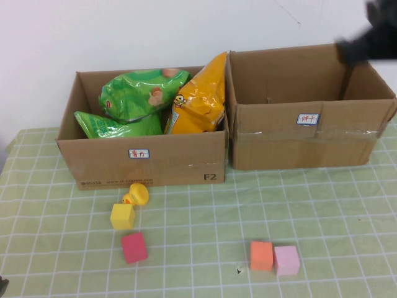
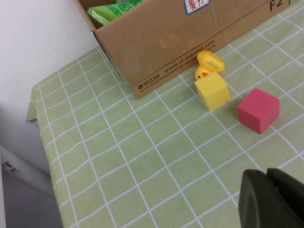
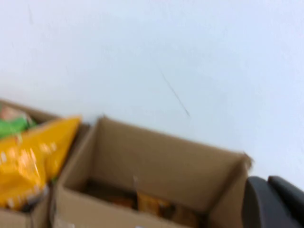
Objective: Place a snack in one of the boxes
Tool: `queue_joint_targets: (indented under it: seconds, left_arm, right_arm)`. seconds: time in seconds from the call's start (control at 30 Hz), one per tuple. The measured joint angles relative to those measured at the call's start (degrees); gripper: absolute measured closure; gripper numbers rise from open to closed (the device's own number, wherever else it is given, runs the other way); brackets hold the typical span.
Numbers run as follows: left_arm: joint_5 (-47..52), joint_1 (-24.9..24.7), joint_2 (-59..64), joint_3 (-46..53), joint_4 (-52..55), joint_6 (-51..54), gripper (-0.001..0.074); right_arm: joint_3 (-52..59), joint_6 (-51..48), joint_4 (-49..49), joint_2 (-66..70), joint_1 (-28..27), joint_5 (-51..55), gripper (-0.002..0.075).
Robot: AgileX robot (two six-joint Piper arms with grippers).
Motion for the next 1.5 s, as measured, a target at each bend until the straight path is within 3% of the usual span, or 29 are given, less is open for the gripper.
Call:
queue_joint_targets:
  seconds: [0.23, 0.5, 0.83, 1.0, 1.13, 1.2, 1.33, 1.5]
  left_arm:
    - [0.0, 0.0, 0.0, 0.0, 0.0, -0.2, 0.0737]
    - [0.0, 0.0, 0.0, 0.0, 0.0, -0.4, 0.0737]
    - [0.0, 0.0, 0.0, 0.0, 0.0, -0.6, 0.0738]
    - [0.0, 0.0, 0.0, 0.0, 0.0, -0.6, 0.0737]
    - [0.0, 0.0, 0.0, 0.0, 0.0, -0.6, 0.0737]
    - [0.0, 0.0, 0.0, 0.0, 0.0, -0.6, 0.0737]
    - [0.0, 0.0, 0.0, 0.0, 0.0, -0.6, 0.0737]
    - [0.0, 0.0, 0.0, 0.0, 0.0, -0.6, 0.0737]
  right_arm:
    - [21.8, 8.5, -8.2, -15.7, 0.0, -0.8, 0.0728]
    - [40.4, 10.7, -9.5, -35.8, 0.0, -1.0, 0.0728]
    - [51.6, 10.8, -9.5, -54.9, 0.0, -0.8, 0.0728]
    - [52.5, 10.3, 0.2, -57.5, 0.0, -1.2, 0.0728]
    - [52.8, 3.0, 10.6, -57.5, 0.0, -6.0, 0.0728]
    - [52.8, -7.7, 20.9, -57.5, 0.0, -8.3, 0.0728]
    - [52.8, -18.7, 33.5, -57.5, 0.0, -8.4, 0.0728]
    - [48.6, -32.6, 38.2, -57.5, 0.0, -5.1, 0.0728]
